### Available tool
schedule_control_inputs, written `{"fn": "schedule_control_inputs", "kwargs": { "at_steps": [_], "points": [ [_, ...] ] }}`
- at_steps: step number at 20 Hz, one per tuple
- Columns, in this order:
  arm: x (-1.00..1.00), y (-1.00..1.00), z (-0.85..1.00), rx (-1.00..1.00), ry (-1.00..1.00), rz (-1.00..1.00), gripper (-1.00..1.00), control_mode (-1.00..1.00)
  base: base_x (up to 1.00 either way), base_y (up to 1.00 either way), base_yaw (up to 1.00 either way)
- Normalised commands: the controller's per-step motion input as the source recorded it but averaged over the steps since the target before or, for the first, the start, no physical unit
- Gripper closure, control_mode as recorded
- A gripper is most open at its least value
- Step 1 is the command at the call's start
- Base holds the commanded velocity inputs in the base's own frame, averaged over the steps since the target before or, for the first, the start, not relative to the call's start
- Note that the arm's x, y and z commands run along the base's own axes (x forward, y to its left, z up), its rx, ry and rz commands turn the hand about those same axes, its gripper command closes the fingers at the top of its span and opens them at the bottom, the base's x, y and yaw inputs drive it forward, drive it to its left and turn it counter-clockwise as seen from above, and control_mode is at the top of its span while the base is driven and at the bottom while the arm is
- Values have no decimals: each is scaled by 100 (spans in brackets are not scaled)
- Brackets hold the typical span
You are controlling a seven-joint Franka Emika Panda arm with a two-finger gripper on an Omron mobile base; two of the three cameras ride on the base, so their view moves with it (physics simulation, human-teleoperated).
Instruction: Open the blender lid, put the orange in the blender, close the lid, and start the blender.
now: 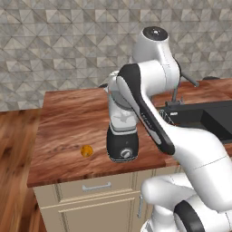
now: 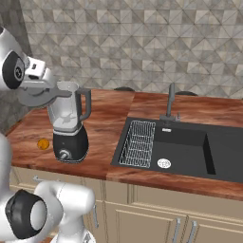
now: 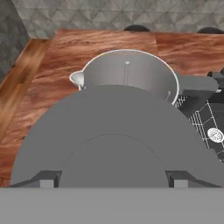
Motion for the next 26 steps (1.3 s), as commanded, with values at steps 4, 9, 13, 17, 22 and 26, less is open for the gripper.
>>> {"fn": "schedule_control_inputs", "kwargs": {
  "at_steps": [4,9,13,17,22,26],
  "points": [
    [-50,82,-52,-1,0,11,100,-100,0,0,0],
    [-49,88,-51,-3,0,14,100,-100,0,0,0],
    [-17,96,-48,-4,0,17,100,-100,0,0,0],
    [1,79,-51,-5,5,18,100,-100,0,0,0],
    [26,62,-54,0,9,16,100,-100,0,0,0],
    [43,67,-43,0,9,10,100,-100,0,0,0]
  ]
}}
